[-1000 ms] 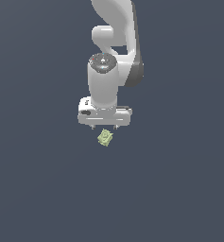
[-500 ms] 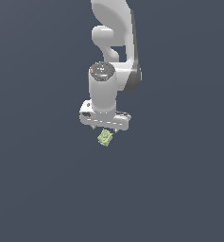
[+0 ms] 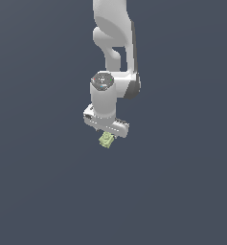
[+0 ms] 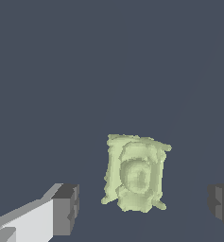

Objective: Pick up the object and move it to a goal position.

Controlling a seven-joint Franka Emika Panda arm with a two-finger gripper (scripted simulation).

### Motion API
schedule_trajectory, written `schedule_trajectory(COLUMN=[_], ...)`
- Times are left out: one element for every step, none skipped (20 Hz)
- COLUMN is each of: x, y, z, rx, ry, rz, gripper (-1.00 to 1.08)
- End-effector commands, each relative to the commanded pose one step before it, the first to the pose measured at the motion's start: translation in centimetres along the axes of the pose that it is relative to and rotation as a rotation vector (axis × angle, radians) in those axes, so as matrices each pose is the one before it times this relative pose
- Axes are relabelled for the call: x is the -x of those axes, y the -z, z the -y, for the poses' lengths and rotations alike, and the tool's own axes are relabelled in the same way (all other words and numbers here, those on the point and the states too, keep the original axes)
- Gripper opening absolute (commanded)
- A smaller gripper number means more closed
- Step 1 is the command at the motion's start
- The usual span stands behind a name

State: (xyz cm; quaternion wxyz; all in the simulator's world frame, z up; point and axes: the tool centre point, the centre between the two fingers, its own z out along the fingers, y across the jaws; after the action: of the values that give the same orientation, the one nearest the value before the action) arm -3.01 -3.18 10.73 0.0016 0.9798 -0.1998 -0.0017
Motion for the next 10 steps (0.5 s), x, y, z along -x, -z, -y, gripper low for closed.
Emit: schedule_trajectory(x=[0.226, 0.071, 0.062, 0.052, 0.042, 0.033, 0.024, 0.014, 0.008, -0.015], y=[-0.626, -0.191, -0.165, -0.139, -0.114, -0.088, -0.063, -0.038, -0.013, 0.051], z=[-0.169, -0.058, -0.052, -0.045, -0.038, -0.031, -0.02, -0.014, 0.003, 0.012], rx=[-0.00206, -0.00046, -0.00038, -0.00031, -0.00025, -0.00019, -0.00013, -0.00008, -0.00002, 0.00046], ry=[-0.04206, -0.0123, -0.01067, -0.00902, -0.0074, -0.00577, -0.00408, -0.00249, -0.00069, 0.00515], rz=[-0.00149, -0.00025, -0.00022, -0.00019, -0.00016, -0.00013, -0.00009, -0.00006, -0.00002, 0.00067], gripper=[1.0, 1.0, 1.0, 1.0, 1.0, 1.0, 1.0, 1.0, 1.0, 1.0])
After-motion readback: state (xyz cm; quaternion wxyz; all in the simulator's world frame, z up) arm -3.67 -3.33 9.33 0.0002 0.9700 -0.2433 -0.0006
